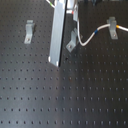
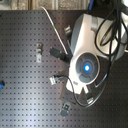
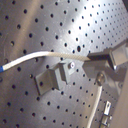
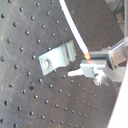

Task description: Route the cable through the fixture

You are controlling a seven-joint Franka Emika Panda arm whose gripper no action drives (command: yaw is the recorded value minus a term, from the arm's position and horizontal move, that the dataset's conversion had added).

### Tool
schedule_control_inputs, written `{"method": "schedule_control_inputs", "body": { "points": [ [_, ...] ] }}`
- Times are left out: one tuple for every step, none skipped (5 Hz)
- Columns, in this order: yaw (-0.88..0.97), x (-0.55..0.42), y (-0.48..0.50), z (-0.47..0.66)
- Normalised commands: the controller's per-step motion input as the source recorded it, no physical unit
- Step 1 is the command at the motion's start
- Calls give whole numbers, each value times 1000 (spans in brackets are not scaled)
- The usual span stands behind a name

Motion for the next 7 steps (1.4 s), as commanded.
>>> {"method": "schedule_control_inputs", "body": {
  "points": [
    [-6,-75,-196,292],
    [0,-312,-493,121],
    [397,-371,-283,27],
    [394,-335,-106,11],
    [-14,1,0,24],
    [-63,-160,-251,551],
    [0,-151,-239,164]
  ]
}}
